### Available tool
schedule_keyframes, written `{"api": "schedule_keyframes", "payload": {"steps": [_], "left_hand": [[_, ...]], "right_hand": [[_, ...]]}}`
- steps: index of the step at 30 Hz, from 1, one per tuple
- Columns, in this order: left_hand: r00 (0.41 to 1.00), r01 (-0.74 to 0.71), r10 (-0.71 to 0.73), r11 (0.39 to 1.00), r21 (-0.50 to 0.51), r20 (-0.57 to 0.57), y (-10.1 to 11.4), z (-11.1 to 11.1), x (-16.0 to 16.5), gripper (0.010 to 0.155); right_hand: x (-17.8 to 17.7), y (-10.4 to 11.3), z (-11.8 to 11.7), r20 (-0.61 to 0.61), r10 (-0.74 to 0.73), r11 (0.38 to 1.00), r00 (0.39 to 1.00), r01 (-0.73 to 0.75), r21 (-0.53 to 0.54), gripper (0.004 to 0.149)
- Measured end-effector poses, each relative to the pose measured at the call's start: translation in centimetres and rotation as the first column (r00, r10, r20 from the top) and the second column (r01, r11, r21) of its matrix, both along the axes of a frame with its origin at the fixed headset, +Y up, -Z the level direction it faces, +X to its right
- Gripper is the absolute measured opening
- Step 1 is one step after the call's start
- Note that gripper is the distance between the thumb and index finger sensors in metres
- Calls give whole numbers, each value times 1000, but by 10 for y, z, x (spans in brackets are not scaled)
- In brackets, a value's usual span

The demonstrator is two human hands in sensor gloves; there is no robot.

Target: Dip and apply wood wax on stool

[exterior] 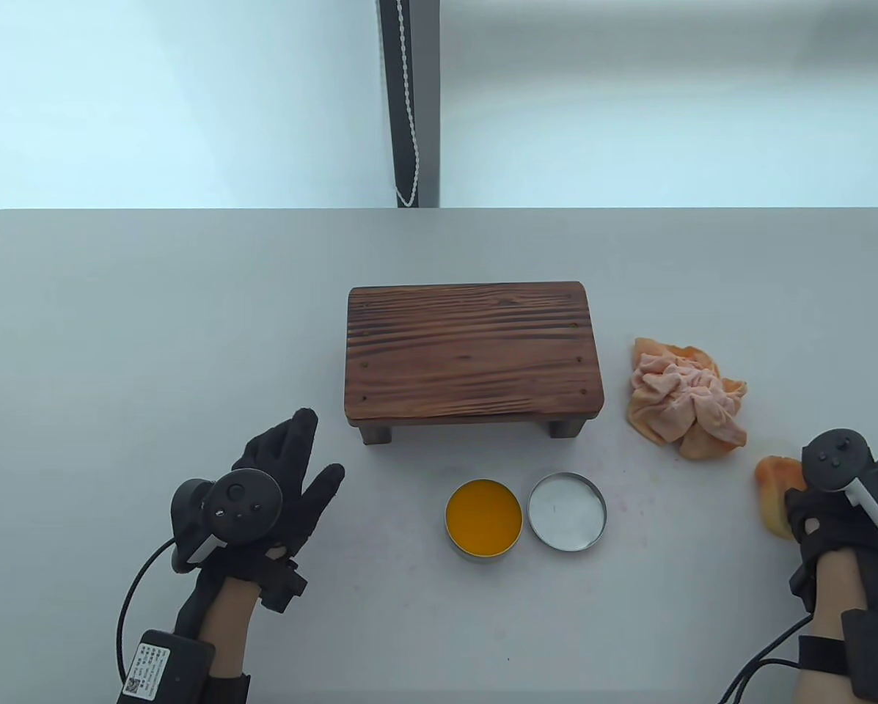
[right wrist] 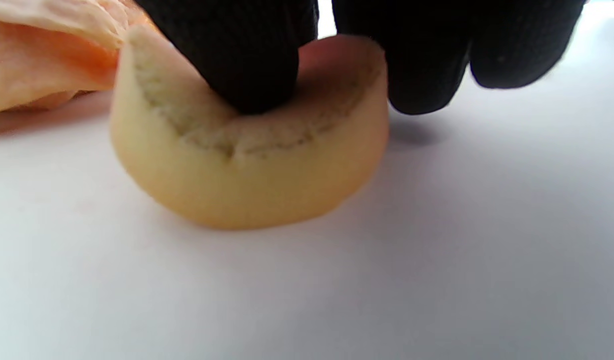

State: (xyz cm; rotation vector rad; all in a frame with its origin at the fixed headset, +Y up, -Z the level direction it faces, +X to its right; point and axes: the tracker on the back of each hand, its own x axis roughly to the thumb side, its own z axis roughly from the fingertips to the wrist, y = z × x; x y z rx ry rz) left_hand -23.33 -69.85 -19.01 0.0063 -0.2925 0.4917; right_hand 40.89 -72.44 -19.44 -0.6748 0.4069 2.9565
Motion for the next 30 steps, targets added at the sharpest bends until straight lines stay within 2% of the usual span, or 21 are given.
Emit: {"api": "schedule_keyframes", "payload": {"steps": [6, 10, 13, 17, 21, 24, 26, 29, 30], "left_hand": [[999, 39, -39, 999, -5, 34, -1, -3, 2, 87], [997, 67, -67, 998, -3, 39, -2, -3, 4, 88], [993, 85, -80, 995, -45, 91, -4, -4, 7, 88], [984, 123, -112, 989, -76, 136, -6, -3, 12, 92], [978, 158, -140, 982, -109, 154, -8, -3, 14, 95], [978, 161, -142, 980, -120, 150, -9, -2, 13, 96], [978, 161, -141, 979, -124, 152, -8, -2, 14, 96], [976, 166, -144, 977, -134, 161, -8, -2, 14, 96], [976, 168, -145, 976, -135, 165, -9, -2, 15, 96]], "right_hand": [[-5, 11, 4, -21, -7, 999, 1000, 7, 37, 69], [-14, 19, 7, -49, 47, 996, 998, -43, 77, 68], [-27, 29, 8, -89, 92, 991, 992, -83, 100, 80], [-54, 53, 11, -174, 175, 962, 969, -130, 240, 77], [-94, 80, 17, -297, 201, 913, 933, -68, 403, 67], [-129, 94, 15, -437, 204, 923, 876, -23, 385, 53], [-151, 95, 12, -505, 157, 935, 849, 37, 354, 51], [-176, 81, 3, -550, 104, 954, 829, 72, 290, 50], [-188, 70, -1, -566, 95, 966, 819, 61, 251, 49]]}}
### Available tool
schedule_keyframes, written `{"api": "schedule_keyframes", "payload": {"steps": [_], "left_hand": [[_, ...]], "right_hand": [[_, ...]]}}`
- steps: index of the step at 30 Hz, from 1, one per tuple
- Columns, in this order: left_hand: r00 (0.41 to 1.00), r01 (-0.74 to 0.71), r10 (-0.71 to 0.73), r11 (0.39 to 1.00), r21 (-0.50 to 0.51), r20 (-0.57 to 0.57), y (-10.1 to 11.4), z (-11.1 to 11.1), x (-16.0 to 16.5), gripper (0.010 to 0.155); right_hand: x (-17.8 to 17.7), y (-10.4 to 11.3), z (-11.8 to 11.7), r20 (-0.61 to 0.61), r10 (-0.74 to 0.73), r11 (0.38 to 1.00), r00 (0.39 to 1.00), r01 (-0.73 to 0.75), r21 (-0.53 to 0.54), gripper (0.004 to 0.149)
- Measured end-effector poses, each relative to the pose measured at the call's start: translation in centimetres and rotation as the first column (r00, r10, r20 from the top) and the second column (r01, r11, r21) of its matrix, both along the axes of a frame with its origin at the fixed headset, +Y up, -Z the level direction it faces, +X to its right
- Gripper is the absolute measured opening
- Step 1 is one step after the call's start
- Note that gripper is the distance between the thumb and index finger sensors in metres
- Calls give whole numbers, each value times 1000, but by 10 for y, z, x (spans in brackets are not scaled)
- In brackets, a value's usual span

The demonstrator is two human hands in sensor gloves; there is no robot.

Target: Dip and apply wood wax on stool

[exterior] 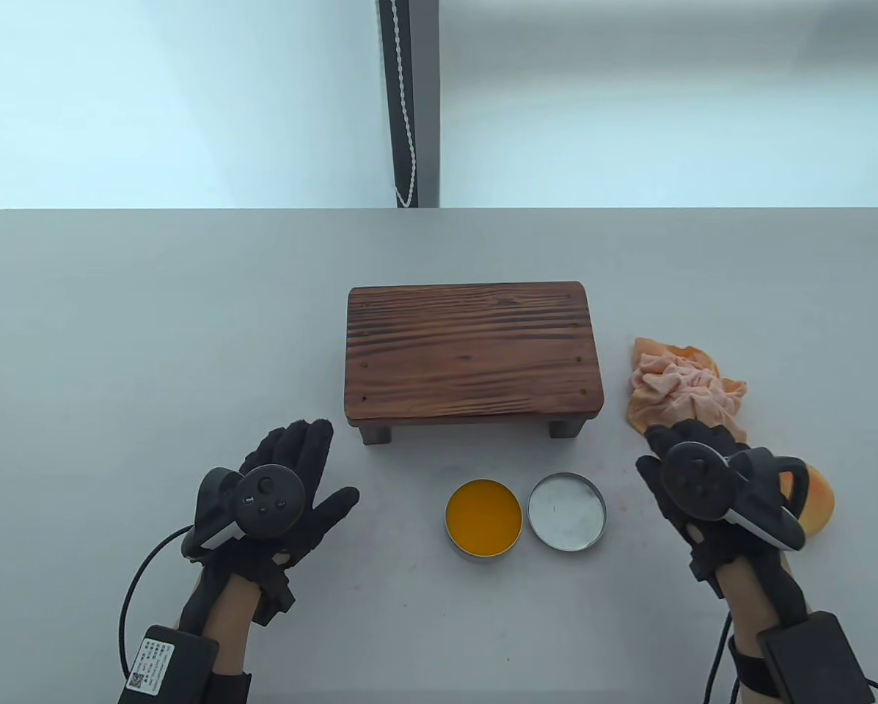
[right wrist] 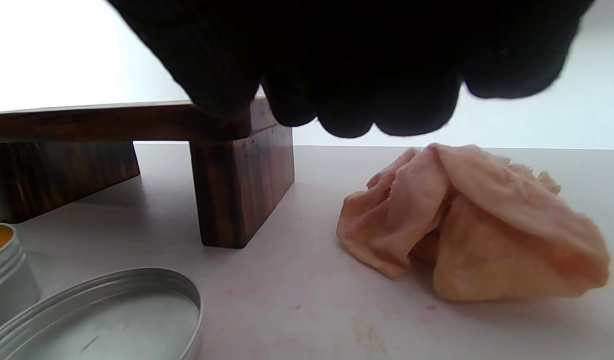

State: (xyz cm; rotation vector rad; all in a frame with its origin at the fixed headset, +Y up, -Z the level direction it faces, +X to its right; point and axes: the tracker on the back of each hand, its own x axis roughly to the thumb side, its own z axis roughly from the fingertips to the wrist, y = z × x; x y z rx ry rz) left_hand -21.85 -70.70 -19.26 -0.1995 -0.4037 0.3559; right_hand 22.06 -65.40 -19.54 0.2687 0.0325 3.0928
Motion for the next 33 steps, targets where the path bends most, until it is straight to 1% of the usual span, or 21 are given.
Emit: {"api": "schedule_keyframes", "payload": {"steps": [1, 3, 5, 7, 9, 11, 14, 17, 19, 22, 25, 27, 28, 30, 31, 33], "left_hand": [[1000, 0, 0, 1000, 0, 1, 0, 0, 0, 96], [1000, 3, -3, 1000, -1, 14, -1, 0, 3, 96], [1000, 16, -15, 1000, -7, 28, -2, 0, 5, 96], [999, 18, -18, 1000, 13, 50, -2, 1, 7, 93], [998, 12, -13, 1000, 9, 57, -2, 1, 9, 92], [997, 21, -21, 1000, 1, 68, -2, 1, 11, 92], [996, 45, -43, 999, -29, 72, -5, 1, 13, 93], [996, 54, -51, 998, -44, 80, -8, 0, 15, 93], [995, 58, -55, 997, -43, 84, -9, 0, 16, 93], [994, 63, -60, 997, -36, 96, -10, 2, 19, 93], [992, 64, -60, 997, -33, 110, -10, 3, 22, 92], [991, 67, -64, 997, -25, 118, -8, 4, 24, 91], [991, 68, -65, 998, -19, 118, -8, 4, 24, 90], [991, 64, -61, 998, -15, 120, -7, 4, 24, 89], [991, 60, -57, 998, -21, 122, -8, 3, 25, 89], [990, 61, -55, 997, -37, 129, -11, 3, 26, 89]], "right_hand": [[-5, -5, -2, -5, 6, 1000, 1000, -7, -13, 48], [-19, -25, -8, -22, 39, 997, 999, -40, -61, 46], [-26, -39, -12, -31, 74, 993, 997, -76, -92, 45], [-30, -52, -15, -31, 122, 988, 992, -124, -94, 44], [-32, -61, -16, -34, 120, 985, 992, -123, -119, 45], [-33, -67, -17, -28, 105, 983, 994, -107, -146, 50], [-35, -73, -18, -33, 129, 979, 991, -132, -157, 62], [-38, -78, -18, -30, 127, 980, 991, -130, -152, 79], [-39, -79, -18, -35, 126, 981, 991, -130, -143, 80], [-40, -77, -17, -58, 93, 986, 994, -100, -135, 73], [-38, -71, -14, -57, 33, 990, 998, -41, -135, 60], [-34, -63, -11, -16, -22, 991, 1000, 19, -129, 50], [-32, -58, -10, -14, -38, 990, 999, 36, -138, 41], [-29, -47, -7, -9, -116, 989, 993, 114, -99, 32], [-28, -44, -5, -14, -114, 990, 993, 113, -89, 31], [-27, -37, -1, -37, -154, 985, 987, 150, -81, 35]]}}
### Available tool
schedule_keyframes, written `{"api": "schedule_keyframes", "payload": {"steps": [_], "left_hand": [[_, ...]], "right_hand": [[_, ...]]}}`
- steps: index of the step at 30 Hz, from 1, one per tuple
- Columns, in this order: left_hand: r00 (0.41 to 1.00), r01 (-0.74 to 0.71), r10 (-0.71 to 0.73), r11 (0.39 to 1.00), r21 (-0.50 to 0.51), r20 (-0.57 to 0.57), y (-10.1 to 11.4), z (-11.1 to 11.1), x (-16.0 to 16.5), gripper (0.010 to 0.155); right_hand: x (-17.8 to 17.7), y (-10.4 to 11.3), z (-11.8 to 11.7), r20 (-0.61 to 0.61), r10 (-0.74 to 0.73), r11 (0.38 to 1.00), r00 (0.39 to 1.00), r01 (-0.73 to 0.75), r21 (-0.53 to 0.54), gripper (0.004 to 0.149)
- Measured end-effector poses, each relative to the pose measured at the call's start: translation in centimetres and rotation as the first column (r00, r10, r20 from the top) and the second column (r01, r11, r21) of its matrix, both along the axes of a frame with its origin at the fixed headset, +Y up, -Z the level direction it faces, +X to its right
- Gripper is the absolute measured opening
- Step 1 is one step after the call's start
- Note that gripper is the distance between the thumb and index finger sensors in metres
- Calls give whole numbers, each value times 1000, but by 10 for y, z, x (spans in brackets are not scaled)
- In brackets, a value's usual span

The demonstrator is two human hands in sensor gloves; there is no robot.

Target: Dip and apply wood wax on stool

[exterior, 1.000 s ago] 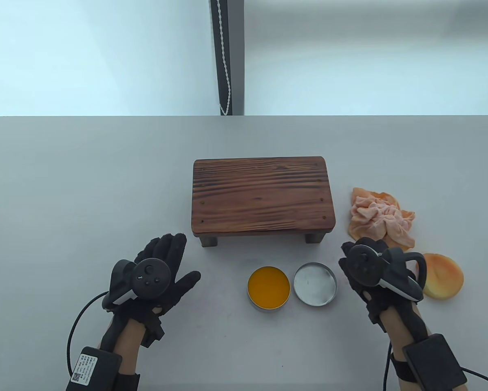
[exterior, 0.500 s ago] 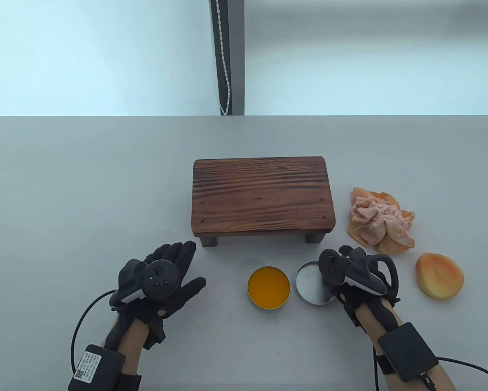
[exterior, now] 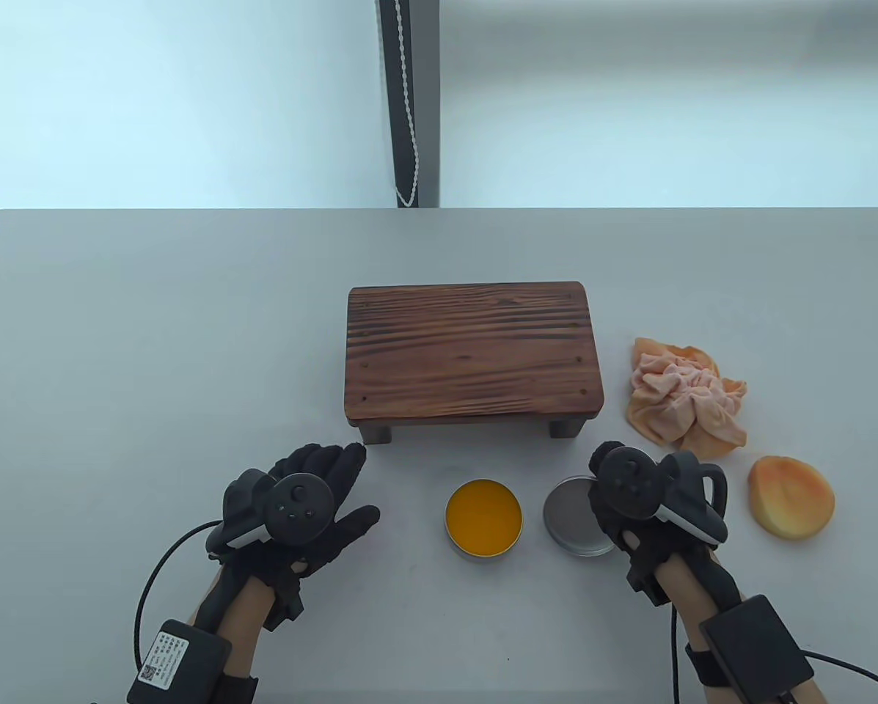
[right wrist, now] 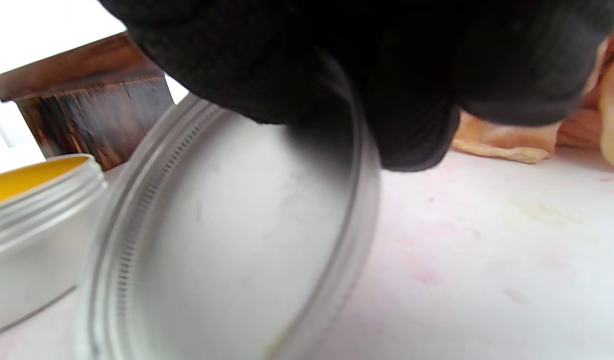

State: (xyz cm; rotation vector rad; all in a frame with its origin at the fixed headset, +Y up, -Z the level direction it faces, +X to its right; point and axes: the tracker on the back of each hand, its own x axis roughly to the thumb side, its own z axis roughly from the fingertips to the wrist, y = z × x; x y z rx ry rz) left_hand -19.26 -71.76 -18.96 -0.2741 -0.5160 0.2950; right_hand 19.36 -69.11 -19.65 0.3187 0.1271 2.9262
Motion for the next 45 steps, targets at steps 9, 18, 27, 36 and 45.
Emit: {"api": "schedule_keyframes", "payload": {"steps": [9, 18, 27, 36, 45], "left_hand": [[993, 9, -7, 1000, -12, 116, 0, 15, 37, 98], [982, 105, -66, 969, -223, 174, -11, 5, 95, 118], [980, 120, -102, 988, -98, 173, -27, 4, 111, 92], [986, 66, -57, 996, -55, 159, -31, 1, 107, 80], [986, 48, -38, 997, -63, 160, -32, 2, 105, 86]], "right_hand": [[-9, 16, 20, -126, -19, 968, 992, 50, 246, 57], [-56, 18, 26, -160, 102, 925, 982, -34, 378, 49], [-78, -4, 28, -312, 73, 935, 947, 44, 352, 54], [-89, -19, 43, -435, 19, 979, 900, 72, 192, 54], [-91, -21, 32, -475, -140, 990, 869, 131, -52, 66]]}}
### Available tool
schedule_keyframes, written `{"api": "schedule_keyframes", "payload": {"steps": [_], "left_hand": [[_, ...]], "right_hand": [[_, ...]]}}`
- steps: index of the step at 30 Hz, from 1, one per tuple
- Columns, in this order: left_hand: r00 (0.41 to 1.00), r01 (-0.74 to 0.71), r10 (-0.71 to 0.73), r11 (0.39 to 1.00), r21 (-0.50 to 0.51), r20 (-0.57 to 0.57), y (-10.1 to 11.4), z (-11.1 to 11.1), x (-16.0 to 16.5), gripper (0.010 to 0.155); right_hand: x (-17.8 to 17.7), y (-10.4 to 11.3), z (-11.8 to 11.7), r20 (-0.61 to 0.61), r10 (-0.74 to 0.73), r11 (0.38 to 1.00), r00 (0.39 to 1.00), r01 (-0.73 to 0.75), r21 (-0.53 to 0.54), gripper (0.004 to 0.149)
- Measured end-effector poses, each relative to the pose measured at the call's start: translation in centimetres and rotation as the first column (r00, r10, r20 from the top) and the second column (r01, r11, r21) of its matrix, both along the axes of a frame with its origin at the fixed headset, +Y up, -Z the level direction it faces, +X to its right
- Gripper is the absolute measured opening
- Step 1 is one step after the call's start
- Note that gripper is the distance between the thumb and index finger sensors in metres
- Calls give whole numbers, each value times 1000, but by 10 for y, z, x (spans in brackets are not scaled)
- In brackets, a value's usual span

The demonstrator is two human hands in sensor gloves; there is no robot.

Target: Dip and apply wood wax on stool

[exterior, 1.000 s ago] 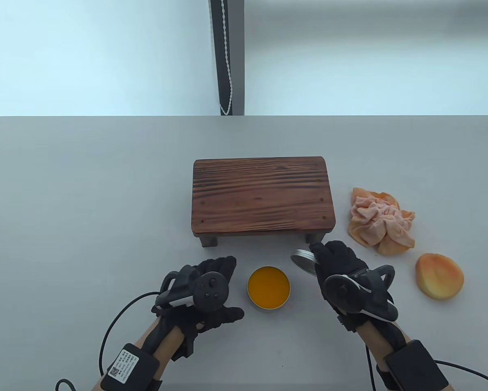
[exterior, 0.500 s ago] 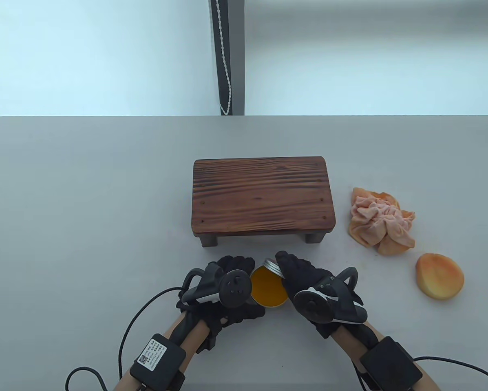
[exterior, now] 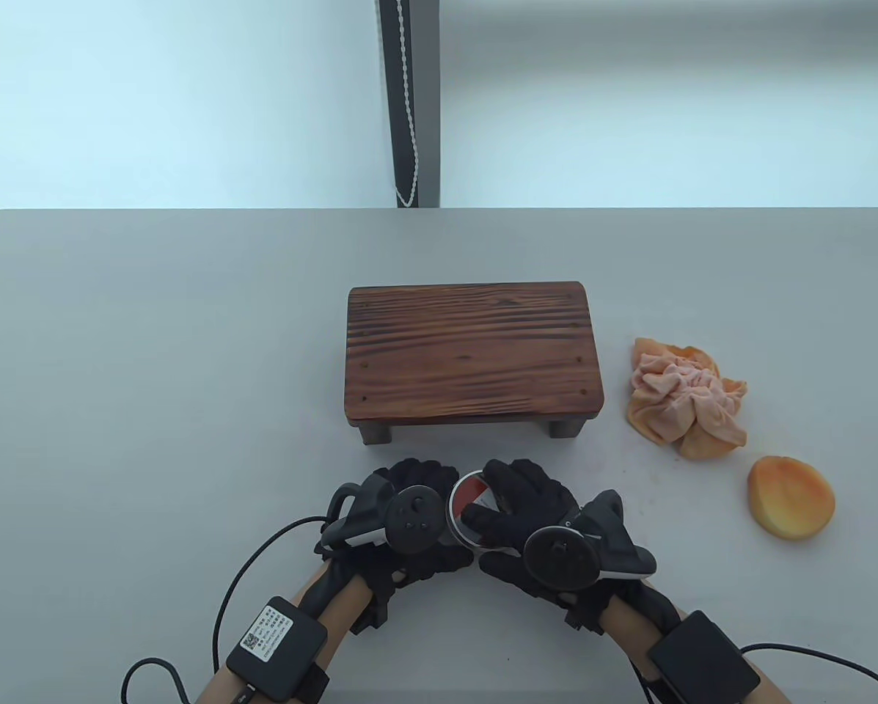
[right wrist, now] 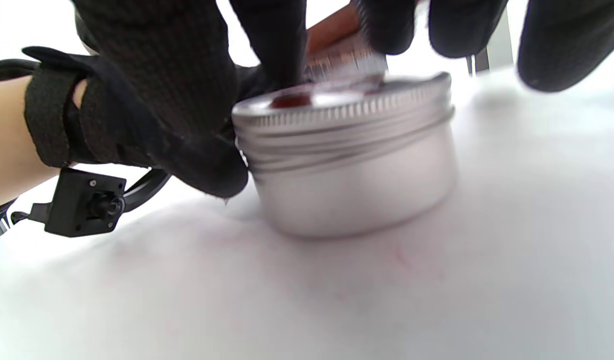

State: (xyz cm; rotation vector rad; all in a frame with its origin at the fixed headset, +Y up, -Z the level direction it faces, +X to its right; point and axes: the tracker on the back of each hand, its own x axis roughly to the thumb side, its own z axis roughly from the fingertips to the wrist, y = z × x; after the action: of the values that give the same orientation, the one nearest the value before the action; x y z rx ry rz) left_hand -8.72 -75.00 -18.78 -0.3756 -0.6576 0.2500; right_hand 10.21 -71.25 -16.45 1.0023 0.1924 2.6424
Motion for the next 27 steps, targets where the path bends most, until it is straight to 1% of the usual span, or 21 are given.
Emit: {"api": "schedule_keyframes", "payload": {"steps": [1, 2, 3, 5, 7, 9, 10, 11, 13, 18, 25, 27], "left_hand": [[1000, 1, -1, 1000, 3, -2, 0, 0, 0, 86], [1000, 4, -4, 1000, 6, -2, 0, 0, 0, 86], [1000, 8, -8, 1000, 11, -2, -1, 1, 1, 86], [1000, 13, -13, 1000, 21, -7, -1, 1, 2, 87], [1000, 17, -17, 999, 39, 0, 0, 2, 3, 88], [999, 33, -33, 999, 34, -3, 0, 3, 4, 91], [1000, 26, -26, 999, 37, 3, 0, 3, 5, 92], [1000, 26, -26, 999, 37, 3, 0, 3, 5, 92], [1000, 21, -22, 999, 41, 3, -1, 3, 5, 89], [1000, 19, -19, 999, 47, 4, -1, 3, 5, 88], [1000, 23, -22, 999, 31, -5, 0, 3, 6, 89], [1000, 18, -17, 999, 47, -2, 0, 3, 6, 89]], "right_hand": [[-3, -3, -6, -16, 23, 999, 1000, -24, -47, 74], [-4, -6, -10, -23, 47, 995, 999, -49, -82, 78], [-5, -8, -13, -32, 48, 994, 998, -51, -95, 75], [-7, -10, -16, -24, -9, 998, 1000, 8, -63, 76], [-8, -9, -18, -36, 13, 998, 999, -15, -56, 78], [-7, -8, -20, -55, -29, 999, 998, 26, -48, 78], [-7, -9, -21, -61, -49, 996, 997, 44, -81, 77], [-7, -9, -21, -63, -39, 995, 997, 34, -90, 77], [-6, -10, -20, -70, -18, 998, 997, 14, -57, 77], [-6, -11, -18, -73, -8, 1000, 997, 6, -28, 77], [-6, -12, -17, -70, -7, 1000, 998, 6, -18, 77], [-6, -11, -17, -70, -2, 1000, 998, 1, -13, 77]]}}
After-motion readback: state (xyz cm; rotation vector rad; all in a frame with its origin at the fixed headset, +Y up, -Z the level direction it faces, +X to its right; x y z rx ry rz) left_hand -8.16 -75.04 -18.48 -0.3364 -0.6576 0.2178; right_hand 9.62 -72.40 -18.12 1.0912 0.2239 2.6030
